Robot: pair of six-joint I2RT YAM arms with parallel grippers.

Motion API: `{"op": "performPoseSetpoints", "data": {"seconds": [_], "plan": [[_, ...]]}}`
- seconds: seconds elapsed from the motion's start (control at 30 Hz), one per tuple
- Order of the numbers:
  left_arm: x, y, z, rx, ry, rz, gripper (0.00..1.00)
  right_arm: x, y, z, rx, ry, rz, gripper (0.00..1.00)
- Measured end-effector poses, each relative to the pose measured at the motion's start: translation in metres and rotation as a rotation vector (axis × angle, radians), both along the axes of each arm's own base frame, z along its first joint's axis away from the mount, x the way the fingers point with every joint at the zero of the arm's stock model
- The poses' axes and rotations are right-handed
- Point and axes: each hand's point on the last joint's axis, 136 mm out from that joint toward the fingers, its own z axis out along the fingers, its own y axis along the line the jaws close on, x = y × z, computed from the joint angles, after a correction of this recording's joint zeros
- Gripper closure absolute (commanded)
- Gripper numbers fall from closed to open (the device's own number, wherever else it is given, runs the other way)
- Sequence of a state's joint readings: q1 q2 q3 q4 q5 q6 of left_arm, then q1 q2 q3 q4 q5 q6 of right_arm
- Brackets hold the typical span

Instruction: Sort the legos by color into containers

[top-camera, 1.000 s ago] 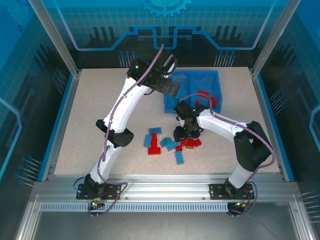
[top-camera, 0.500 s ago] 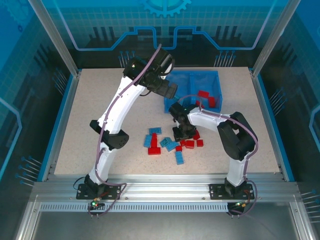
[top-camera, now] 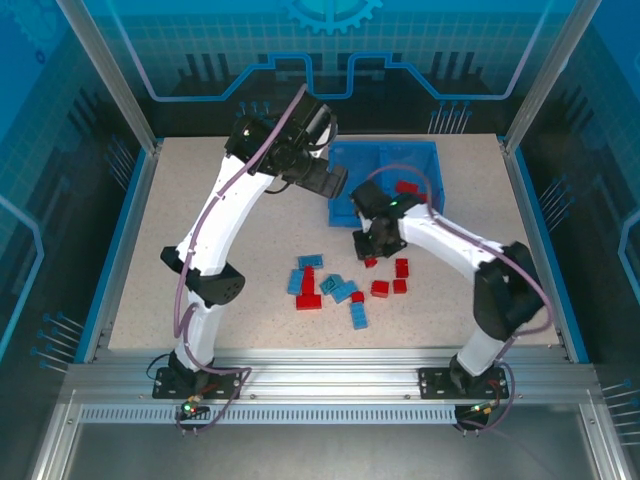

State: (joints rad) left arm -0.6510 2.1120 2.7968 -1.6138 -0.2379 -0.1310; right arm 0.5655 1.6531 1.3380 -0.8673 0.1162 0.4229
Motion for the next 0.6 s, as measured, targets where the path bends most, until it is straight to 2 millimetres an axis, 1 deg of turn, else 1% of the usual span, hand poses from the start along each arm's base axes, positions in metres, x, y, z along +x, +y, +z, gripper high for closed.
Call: {"op": "performPoseSetpoints", "data": {"seconds": [0.07,0.13,0.2,0.27,0.33,0.4,0.53,0.6], "plan": [[0.0,-0.001,-0.002,0.002,0.008,-0.003,0.01,0.021,-0.02,0.033,0.028,-0.092,-0.054,0.85],[-0.001,-0.001,-0.002,-0.004,0.01,-0.006,0.01,0.041,-0.046,0.058,0.04,-0.162,-0.119,0.85],[-0.003,-0.003,-0.001,-0.013,0.014,-0.012,0.01,0.06,-0.074,0.073,0.036,-0.206,-0.186,0.85],[-0.005,-0.003,0.001,-0.021,0.017,-0.017,0.01,0.079,-0.097,0.078,0.019,-0.226,-0.229,0.84],[-0.009,-0.001,0.001,-0.021,0.024,-0.02,0.01,0.097,-0.107,0.075,-0.002,-0.227,-0.244,0.84],[-0.014,0.002,-0.001,-0.01,0.043,-0.021,0.01,0.115,-0.111,0.063,-0.028,-0.214,-0.243,0.84],[-0.04,0.018,-0.021,0.032,0.125,-0.026,0.01,0.148,-0.111,0.025,-0.084,-0.159,-0.23,0.84],[-0.055,0.027,-0.031,0.026,0.151,-0.026,0.01,0.159,-0.112,0.004,-0.11,-0.127,-0.225,0.83]]}}
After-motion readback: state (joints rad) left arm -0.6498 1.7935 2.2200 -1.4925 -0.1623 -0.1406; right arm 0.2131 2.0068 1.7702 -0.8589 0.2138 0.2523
